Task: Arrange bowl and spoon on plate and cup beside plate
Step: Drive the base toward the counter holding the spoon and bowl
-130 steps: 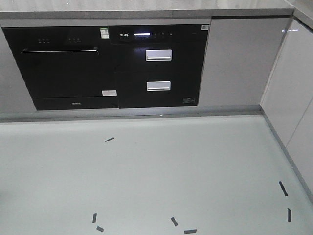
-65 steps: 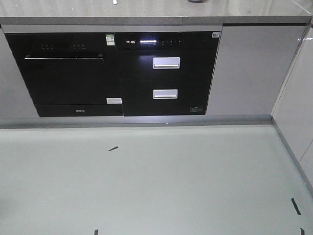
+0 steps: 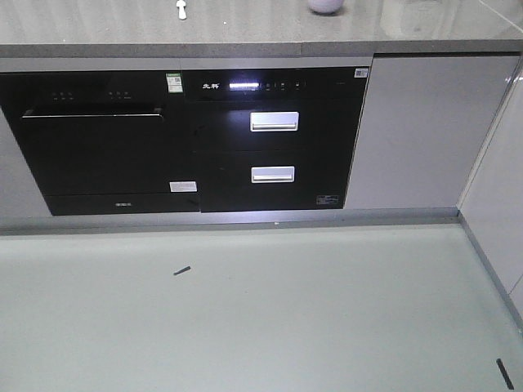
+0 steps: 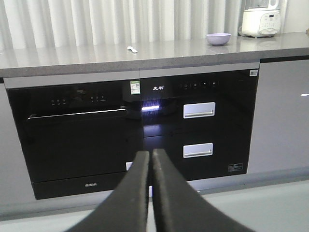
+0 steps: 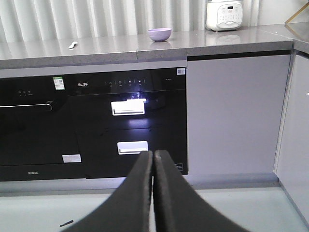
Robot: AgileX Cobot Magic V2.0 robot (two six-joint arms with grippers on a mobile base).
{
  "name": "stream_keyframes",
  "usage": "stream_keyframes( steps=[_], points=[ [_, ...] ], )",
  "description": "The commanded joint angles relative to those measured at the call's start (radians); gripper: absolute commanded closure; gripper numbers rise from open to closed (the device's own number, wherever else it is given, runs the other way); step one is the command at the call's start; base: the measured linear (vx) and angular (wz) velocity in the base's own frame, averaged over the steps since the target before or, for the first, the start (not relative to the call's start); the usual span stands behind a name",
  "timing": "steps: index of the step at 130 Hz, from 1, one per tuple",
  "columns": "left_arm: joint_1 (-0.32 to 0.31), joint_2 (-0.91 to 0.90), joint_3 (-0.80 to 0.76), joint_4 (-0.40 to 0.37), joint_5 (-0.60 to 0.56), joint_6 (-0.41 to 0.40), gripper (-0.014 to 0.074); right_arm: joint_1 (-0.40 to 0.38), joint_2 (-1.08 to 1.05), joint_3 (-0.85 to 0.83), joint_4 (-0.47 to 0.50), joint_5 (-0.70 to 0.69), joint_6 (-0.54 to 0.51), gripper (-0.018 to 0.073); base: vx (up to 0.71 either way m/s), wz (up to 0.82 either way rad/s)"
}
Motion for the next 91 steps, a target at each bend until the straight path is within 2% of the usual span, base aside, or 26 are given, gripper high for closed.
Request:
stream_keyframes(
  steps=[1, 91],
  points=[
    [0.002, -0.016, 0.009, -0.006, -0.075, 0.000, 0.0603, -0.004, -0.003, 0.007, -0.003, -0.078, -0.002, 0.0566, 0.21, -0.03],
    [0.002, -0.016, 0.009, -0.006, -0.075, 0.000, 0.0603, -0.004, -0.003, 0.007, -0.003, -0.078, -0.002, 0.0566, 0.21, -0.01]
  ],
)
